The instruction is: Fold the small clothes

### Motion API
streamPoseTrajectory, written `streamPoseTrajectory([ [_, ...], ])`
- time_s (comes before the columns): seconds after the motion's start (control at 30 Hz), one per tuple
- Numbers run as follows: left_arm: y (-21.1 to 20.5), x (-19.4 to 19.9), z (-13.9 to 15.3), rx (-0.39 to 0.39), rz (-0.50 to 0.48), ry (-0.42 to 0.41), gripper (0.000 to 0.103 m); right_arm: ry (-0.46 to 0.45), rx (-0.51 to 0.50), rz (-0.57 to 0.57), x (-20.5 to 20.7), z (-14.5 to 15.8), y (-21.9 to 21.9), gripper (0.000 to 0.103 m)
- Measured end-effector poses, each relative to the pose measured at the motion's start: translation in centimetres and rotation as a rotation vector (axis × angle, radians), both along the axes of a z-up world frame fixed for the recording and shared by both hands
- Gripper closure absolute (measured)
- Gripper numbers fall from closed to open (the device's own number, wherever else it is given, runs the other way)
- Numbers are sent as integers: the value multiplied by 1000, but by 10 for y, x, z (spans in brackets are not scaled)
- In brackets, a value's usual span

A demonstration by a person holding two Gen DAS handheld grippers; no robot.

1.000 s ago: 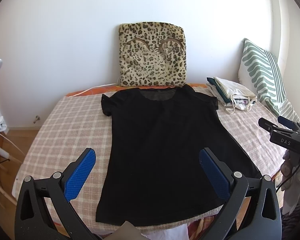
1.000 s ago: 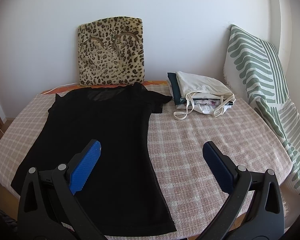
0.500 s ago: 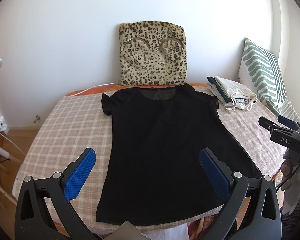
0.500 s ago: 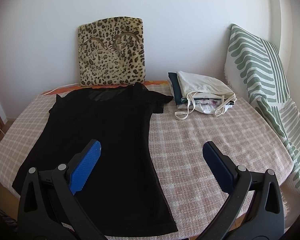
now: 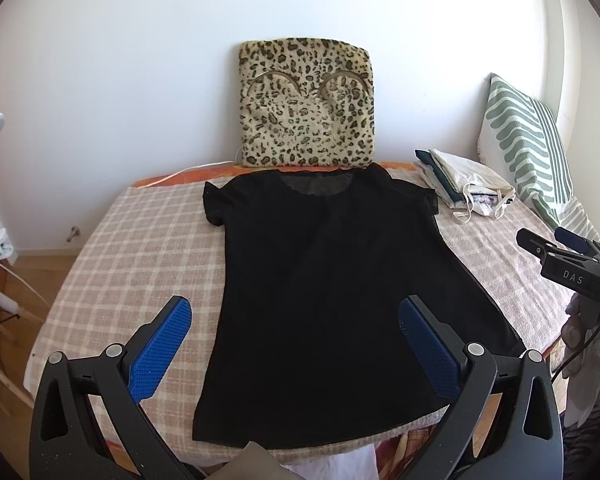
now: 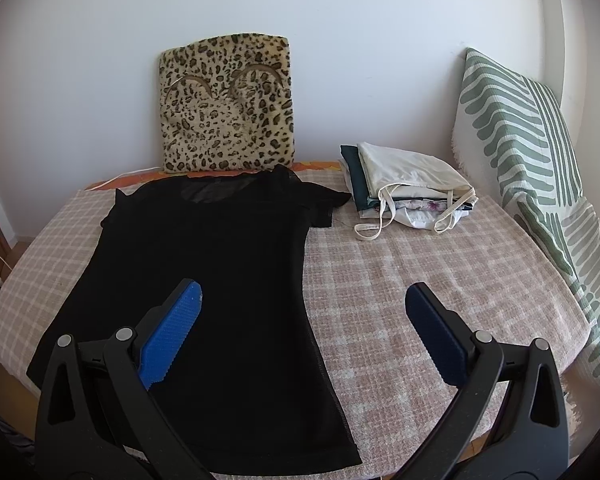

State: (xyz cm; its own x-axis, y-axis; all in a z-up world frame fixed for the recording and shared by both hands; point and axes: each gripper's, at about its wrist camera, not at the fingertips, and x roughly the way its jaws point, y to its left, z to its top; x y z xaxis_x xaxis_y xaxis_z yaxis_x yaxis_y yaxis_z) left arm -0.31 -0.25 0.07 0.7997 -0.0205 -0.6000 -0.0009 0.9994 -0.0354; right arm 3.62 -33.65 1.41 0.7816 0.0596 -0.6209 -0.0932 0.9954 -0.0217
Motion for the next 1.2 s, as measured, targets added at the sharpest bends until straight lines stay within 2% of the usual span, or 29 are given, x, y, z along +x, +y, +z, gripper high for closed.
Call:
streamPoseTrajectory([
  [0.23,7,0,-2,-37,-3,13,0,-4,0,4,1,1,10,0],
  [0.47,37,11,-18,-103,23,118,1,-25,46,16,5,8,10,0],
  [0.67,62,18,-37,-89,28,240,1,-18,77,46,13,8,20,0],
  [0.83,85,21,-57,-151,55,314,1,-13,97,81,18,9,35,0],
  [0.97,104,24,-80,-270,67,404,1,-18,98,113,22,9,51,0],
  [1.07,113,23,-91,-301,84,440,1,-13,99,140,25,7,64,0],
  [1.2,113,24,-104,-341,56,487,4,-4,90,176,28,2,84,0],
])
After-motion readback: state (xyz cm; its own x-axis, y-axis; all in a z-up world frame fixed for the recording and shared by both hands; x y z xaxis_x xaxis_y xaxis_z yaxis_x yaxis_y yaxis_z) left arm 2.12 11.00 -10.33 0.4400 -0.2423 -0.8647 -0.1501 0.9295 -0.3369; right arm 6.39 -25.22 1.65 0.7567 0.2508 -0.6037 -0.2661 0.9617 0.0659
